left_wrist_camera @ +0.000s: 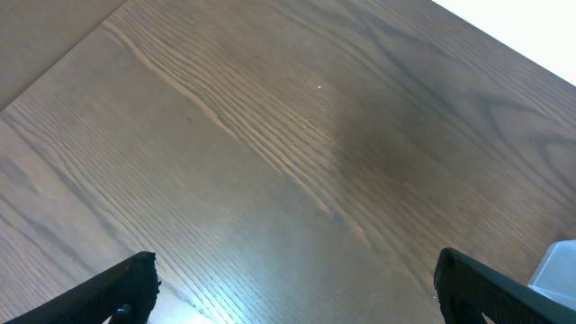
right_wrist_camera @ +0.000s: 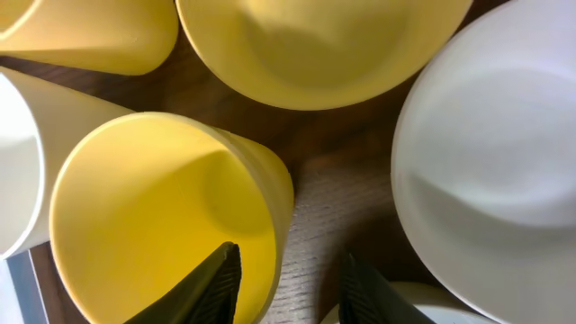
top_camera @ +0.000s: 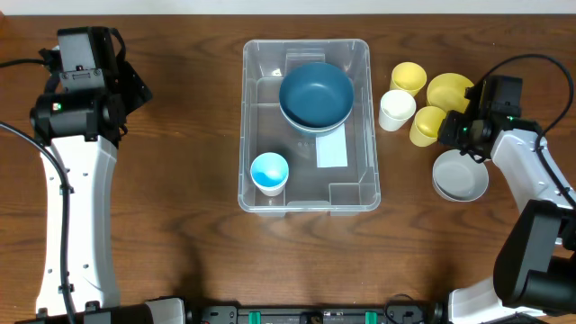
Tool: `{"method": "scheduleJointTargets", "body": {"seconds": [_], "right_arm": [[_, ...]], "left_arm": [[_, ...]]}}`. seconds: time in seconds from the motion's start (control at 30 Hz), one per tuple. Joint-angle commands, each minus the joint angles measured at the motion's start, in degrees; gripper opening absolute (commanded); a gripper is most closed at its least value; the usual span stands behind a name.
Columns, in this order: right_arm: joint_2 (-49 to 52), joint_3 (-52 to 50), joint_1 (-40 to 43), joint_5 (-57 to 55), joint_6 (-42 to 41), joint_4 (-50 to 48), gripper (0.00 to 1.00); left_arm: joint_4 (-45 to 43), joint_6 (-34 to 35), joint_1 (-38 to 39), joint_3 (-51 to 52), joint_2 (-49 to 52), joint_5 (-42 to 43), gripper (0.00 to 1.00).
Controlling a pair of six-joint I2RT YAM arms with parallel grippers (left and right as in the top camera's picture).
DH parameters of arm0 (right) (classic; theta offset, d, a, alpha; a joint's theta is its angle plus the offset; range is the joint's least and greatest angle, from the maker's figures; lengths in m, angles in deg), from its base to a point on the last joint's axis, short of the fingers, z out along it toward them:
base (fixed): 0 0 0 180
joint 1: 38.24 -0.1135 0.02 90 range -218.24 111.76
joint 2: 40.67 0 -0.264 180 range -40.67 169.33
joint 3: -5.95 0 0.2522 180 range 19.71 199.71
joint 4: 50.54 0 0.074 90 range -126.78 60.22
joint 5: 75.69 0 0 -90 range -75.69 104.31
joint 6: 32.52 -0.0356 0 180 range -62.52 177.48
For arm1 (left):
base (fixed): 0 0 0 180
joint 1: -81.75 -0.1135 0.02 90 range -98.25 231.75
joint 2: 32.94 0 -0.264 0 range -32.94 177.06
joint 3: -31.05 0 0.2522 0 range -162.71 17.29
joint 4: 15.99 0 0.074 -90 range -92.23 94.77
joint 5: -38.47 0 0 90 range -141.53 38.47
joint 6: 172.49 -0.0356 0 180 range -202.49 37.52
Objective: Pack container
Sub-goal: 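Position the right gripper over the yellow cup and grasp its rim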
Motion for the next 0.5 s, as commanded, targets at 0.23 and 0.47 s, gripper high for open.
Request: {"method": "scheduleJointTargets", "body": {"seconds": [0.23,0.47], "right_arm": [[0.52,-0.42,-2.54,0.63,0.42,-0.66,0.33],[0.52,-0.42,-2.64,0.61,0.42,-0.7,0.26]], "left_arm": [[0.15,0.31,-0.24,-0.96,-0.09,-1.18,0.98],[0.15,0.31,-0.24,-0.96,-0.09,-1.18,0.98]]}}
